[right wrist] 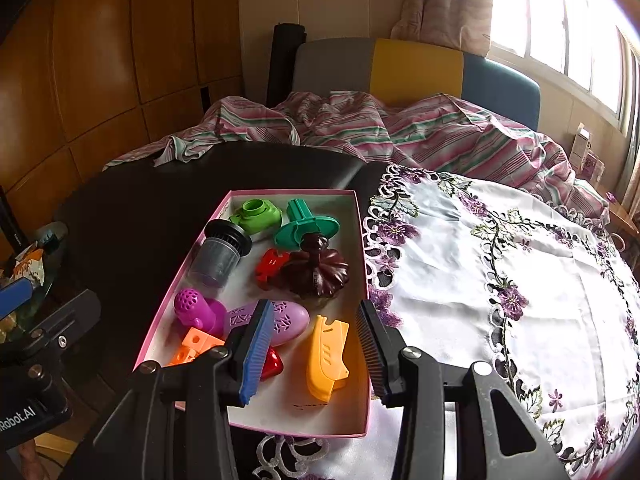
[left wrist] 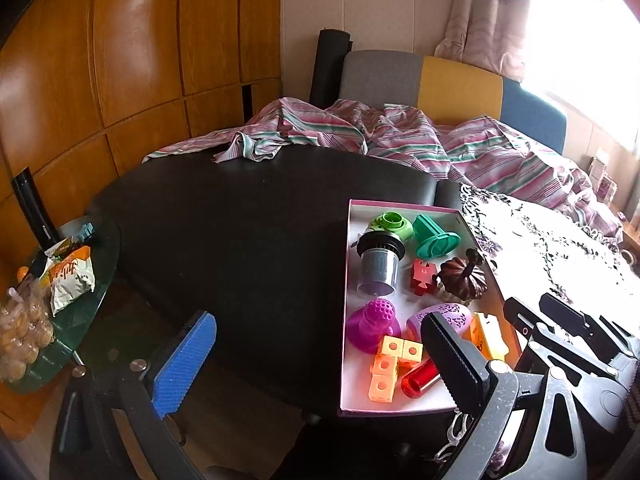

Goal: Organize rigid objects

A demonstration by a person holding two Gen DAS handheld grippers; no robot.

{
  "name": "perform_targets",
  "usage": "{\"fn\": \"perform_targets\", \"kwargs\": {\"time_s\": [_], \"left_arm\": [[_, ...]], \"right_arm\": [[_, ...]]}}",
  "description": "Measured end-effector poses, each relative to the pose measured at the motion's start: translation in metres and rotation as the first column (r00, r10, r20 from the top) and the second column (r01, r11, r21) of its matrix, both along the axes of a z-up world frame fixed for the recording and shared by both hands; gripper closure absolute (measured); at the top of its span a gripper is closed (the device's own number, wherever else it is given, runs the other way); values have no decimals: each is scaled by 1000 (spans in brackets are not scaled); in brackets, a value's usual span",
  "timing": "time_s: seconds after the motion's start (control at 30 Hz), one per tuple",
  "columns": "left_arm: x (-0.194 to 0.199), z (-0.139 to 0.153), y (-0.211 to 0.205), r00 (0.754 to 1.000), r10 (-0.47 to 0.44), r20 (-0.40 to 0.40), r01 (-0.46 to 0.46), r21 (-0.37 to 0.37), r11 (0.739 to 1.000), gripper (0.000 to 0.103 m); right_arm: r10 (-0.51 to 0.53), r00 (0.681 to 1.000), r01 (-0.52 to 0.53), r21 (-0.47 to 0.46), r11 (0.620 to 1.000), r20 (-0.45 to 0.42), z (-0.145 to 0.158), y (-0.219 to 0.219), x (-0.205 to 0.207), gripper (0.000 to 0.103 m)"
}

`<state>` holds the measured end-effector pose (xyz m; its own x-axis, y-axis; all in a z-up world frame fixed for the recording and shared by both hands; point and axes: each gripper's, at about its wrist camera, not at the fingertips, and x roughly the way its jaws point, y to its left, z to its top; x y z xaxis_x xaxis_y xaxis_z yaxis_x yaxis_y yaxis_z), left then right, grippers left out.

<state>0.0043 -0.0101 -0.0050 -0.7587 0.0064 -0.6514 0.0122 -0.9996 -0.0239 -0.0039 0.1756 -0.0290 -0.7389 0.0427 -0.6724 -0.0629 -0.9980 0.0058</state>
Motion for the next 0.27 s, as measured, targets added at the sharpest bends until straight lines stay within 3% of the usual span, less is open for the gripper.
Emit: {"fn": "perform_targets", "kwargs": {"time_s": [0.27], "left_arm": [[-1,-3,-2,1000,11,4,-11,4,1000,1]], "right_arm": [[8,1000,-8,-4,1000,-2,2,-2,-1,60]]}}
